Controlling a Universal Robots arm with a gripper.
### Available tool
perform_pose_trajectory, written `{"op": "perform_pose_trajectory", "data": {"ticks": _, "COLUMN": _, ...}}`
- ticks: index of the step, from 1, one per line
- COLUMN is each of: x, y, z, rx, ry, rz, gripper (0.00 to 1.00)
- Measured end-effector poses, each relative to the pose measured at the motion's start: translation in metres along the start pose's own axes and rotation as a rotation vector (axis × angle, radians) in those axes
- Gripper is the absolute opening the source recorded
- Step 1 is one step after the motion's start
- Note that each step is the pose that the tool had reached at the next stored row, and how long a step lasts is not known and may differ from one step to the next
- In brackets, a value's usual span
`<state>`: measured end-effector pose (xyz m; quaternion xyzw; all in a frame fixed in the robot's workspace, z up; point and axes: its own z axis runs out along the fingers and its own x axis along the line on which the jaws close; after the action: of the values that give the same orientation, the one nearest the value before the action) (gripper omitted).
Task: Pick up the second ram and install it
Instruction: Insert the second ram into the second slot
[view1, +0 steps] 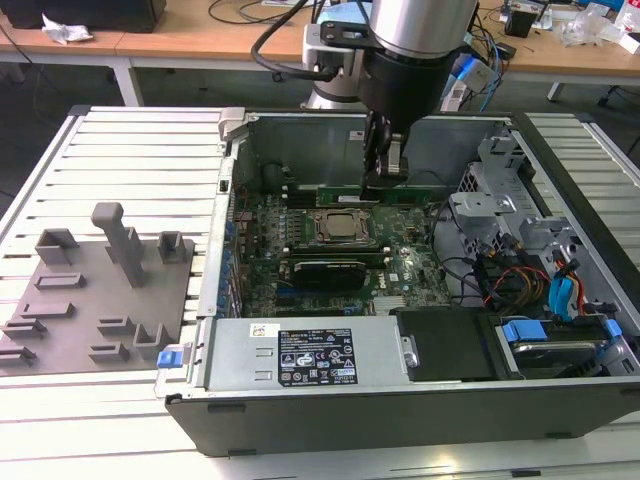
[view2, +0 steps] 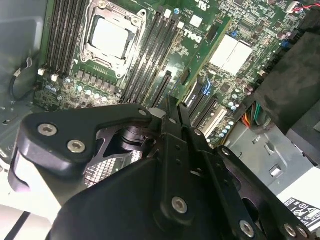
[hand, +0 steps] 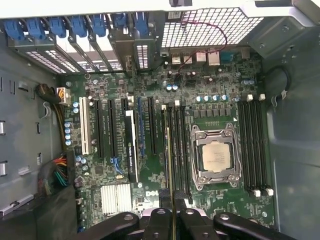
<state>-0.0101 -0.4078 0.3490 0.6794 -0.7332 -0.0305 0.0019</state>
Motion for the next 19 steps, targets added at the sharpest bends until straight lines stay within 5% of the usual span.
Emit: {"op": "perform_pose_trajectory", "data": {"ticks": 19, "x": 0.0006, "y": -0.0008, "z": 0.0158, "rx": 0.0000, "ry": 0.0000, "rz": 0.000, "gripper": 0.13}}
